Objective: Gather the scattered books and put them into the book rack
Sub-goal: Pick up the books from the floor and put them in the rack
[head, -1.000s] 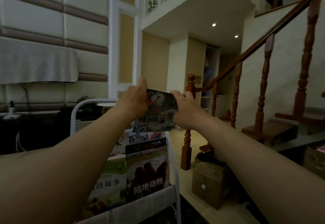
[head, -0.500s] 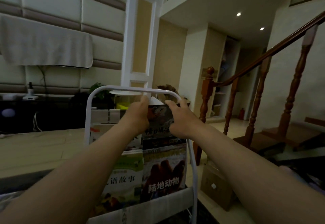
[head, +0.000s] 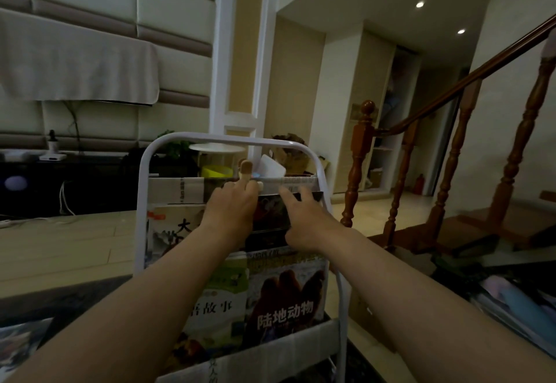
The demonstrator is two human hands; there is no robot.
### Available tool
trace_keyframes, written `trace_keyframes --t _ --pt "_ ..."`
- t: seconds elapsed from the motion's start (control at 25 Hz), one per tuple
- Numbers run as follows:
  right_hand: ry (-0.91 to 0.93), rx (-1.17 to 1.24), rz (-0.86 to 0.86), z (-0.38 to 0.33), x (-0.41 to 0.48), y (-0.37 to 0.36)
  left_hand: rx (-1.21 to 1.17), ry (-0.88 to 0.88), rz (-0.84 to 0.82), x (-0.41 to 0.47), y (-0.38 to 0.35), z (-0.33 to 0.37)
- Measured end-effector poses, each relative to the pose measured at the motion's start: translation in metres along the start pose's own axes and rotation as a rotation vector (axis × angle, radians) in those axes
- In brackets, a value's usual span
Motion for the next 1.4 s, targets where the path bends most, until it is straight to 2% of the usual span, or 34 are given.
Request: trace_keyframes --t 0.16,0.48,0.76,0.96,1.2,1.4 --pt "-0.021 -0.047 -0.087 -0.001 0.004 -0.013 0.086 -0.06 -0.046 0.005 -0.001 0.007" --pt "-0.084 -0.163 -0.149 -0.006 0.003 -0.027 0.161 -0.123 -0.1 0.008 -0.004 0.014" --pt "-0.045 -0.138 -0.087 -0.003 0.003 -0.033 0.231 -0.212 -0.152 -0.004 0.004 0.013" --pt "-0.025 -0.09 0.0 0.016 -0.012 -0.017 0.193 -0.187 -0.098 0.004 0.014 0.027" --pt "-0.126 -0.04 0.062 0.078 -0.069 0.025 0.147 -0.324 -0.02 0.014 0.03 0.107" --pt "-0.296 -0.066 0.092 0.17 -0.148 0.032 0.021 -0.433 -0.046 0.001 0.011 0.228"
Point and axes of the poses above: each hand's wrist, its own x-axis towards the middle knuckle, its own y-axis out of the back of the hand, z = x × y, the point moved 3 cm from there along x, towards the middle knuckle, and after that the axes turned 3 degrees about z, right-handed, at the moved point
